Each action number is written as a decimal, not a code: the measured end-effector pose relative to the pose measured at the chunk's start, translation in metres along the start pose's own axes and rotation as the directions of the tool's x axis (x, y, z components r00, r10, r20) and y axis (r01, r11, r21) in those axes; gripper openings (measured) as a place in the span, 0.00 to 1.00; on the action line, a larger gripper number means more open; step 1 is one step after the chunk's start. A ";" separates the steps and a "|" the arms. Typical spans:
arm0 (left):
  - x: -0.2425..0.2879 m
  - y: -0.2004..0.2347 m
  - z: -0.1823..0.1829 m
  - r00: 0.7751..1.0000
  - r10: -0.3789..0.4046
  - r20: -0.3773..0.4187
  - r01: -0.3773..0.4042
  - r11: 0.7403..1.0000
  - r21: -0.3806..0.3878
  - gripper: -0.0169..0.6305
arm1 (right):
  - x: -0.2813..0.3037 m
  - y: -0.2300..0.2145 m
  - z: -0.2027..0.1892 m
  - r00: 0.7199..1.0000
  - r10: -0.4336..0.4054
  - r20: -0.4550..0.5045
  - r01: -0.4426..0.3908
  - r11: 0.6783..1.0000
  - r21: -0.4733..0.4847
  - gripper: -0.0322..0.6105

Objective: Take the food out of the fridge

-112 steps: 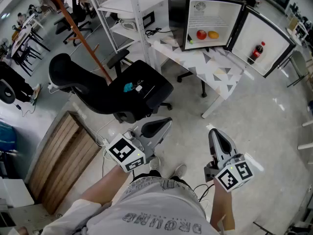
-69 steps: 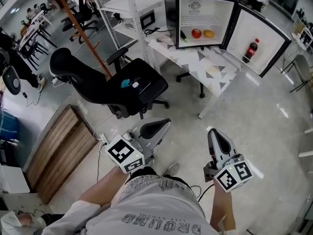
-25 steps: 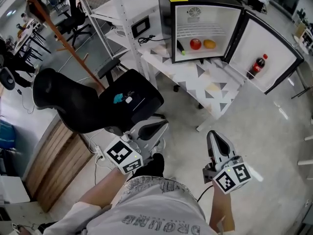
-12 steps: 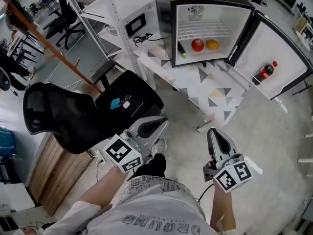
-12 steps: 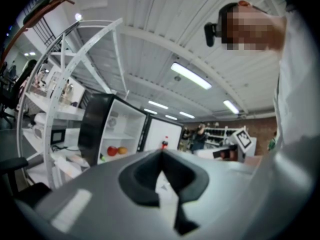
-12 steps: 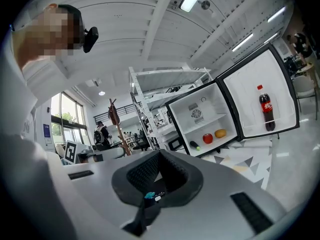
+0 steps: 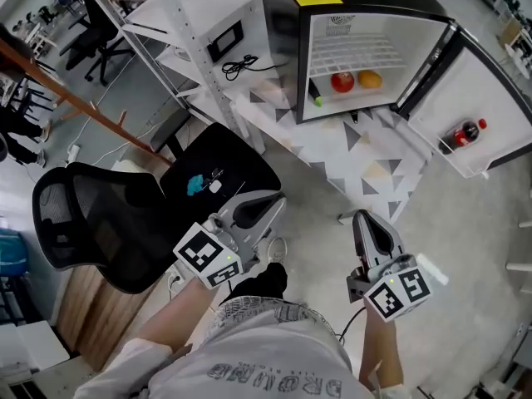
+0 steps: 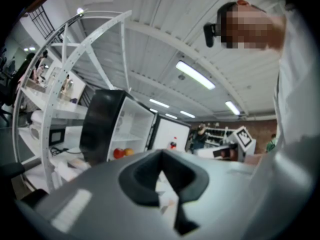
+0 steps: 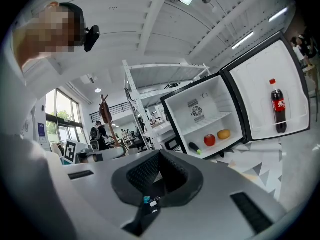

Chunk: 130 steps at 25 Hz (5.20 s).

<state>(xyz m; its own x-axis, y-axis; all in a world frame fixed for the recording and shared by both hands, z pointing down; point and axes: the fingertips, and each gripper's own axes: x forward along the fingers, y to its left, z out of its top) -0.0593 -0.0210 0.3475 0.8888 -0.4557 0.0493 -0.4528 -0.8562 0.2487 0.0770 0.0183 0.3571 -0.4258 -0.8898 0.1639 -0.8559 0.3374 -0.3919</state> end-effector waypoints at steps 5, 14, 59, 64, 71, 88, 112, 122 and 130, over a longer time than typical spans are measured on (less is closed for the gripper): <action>0.009 0.032 0.010 1.000 -0.017 -0.002 0.017 1.000 -0.001 0.03 | 0.031 -0.002 0.015 1.000 -0.023 0.003 0.023 1.000 -0.019 0.03; 0.022 0.068 0.019 0.998 -0.060 -0.021 0.061 0.997 0.038 0.03 | 0.069 -0.009 0.033 0.997 -0.073 0.019 0.074 0.997 -0.035 0.03; 0.112 0.124 0.018 0.987 0.138 -0.078 -0.134 0.990 0.053 0.03 | 0.171 -0.144 0.065 0.999 -0.008 -0.042 0.003 0.992 -0.124 0.03; 0.125 0.130 0.013 0.982 0.167 -0.093 -0.163 0.985 0.052 0.03 | 0.188 -0.169 0.062 0.999 -0.011 -0.051 0.004 0.991 -0.131 0.03; 0.133 0.141 0.004 0.971 0.209 -0.114 -0.205 0.977 0.051 0.03 | 0.212 -0.196 0.055 0.997 -0.024 -0.068 0.013 0.986 -0.164 0.03; 0.137 0.153 -0.019 0.944 0.276 -0.178 -0.275 0.961 0.033 0.03 | 0.280 -0.253 0.027 0.992 -0.074 -0.099 0.050 0.974 -0.222 0.06; 0.135 0.159 -0.045 0.923 0.313 -0.222 -0.318 0.948 0.013 0.03 | 0.338 -0.294 0.005 0.981 -0.136 -0.139 0.098 0.962 -0.253 0.39; 0.135 0.164 -0.046 0.921 0.317 -0.228 -0.322 0.947 0.016 0.03 | 0.354 -0.302 0.001 0.977 -0.148 -0.151 0.100 0.952 -0.288 0.51; 0.134 0.165 -0.049 0.919 0.318 -0.234 -0.323 0.946 0.017 0.03 | 0.367 -0.308 -0.006 0.973 -0.165 -0.161 0.112 0.949 -0.295 0.57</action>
<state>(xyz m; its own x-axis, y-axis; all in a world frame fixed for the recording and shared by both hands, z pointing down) -0.0115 -0.2114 0.4426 0.6892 -0.6342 0.3503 -0.7169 -0.6669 0.2032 0.1821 -0.4104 0.5436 -0.3200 -0.8721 0.3702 -0.9466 0.3107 -0.0863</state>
